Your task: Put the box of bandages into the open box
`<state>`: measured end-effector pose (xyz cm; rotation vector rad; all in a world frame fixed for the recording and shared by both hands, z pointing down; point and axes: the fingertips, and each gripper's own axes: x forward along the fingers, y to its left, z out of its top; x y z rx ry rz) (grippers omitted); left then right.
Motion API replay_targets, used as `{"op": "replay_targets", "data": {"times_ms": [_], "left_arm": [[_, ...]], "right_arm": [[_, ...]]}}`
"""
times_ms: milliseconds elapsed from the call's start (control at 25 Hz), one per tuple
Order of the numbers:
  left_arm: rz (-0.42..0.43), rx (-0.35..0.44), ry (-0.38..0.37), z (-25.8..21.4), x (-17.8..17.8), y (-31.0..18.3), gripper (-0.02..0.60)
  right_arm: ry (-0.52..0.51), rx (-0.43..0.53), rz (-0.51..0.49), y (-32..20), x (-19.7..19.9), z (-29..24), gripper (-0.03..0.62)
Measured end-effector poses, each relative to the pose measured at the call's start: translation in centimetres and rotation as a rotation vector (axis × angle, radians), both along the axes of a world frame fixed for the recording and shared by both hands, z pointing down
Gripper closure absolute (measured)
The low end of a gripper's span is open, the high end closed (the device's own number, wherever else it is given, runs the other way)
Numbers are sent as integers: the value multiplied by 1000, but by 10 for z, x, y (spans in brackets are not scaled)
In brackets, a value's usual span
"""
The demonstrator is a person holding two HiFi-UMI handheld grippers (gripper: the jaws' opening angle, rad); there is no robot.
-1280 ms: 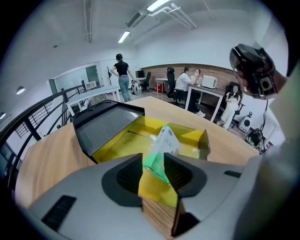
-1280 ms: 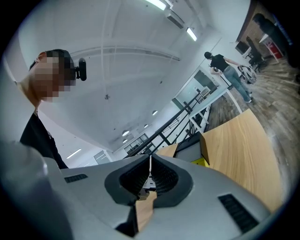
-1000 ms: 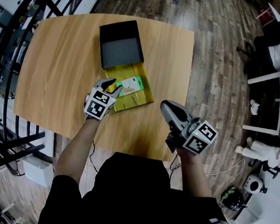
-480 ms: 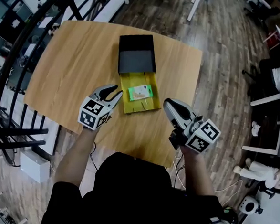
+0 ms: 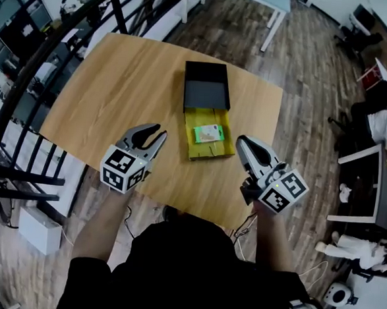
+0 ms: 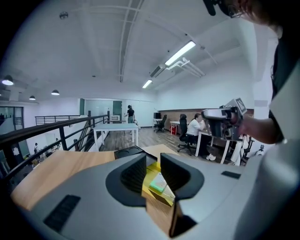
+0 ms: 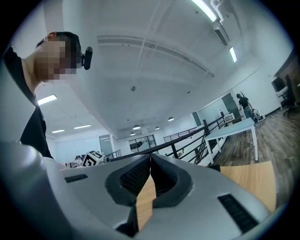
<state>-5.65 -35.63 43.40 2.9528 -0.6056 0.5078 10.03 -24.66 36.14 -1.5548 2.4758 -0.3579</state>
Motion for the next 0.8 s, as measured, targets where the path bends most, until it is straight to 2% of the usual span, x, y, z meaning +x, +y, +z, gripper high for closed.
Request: {"op": "replay_targets", "data": {"times_ms": [160,280,560,800], "left_arm": [[-17,41,57,-27,-31,3,485],[-35,60,88,-42,-41,1,486],[-104,112,163,-71,-84,-9,489],[-136,139,202,-85,-94,-9,489]], "right_arm": [[76,26,34,-2,-16,-17,558],[122,59,51,-3,-20,-31,559],[159,133,54,-4,-53,-65,559],[175,186,53,-2,-54,-81,559]]}}
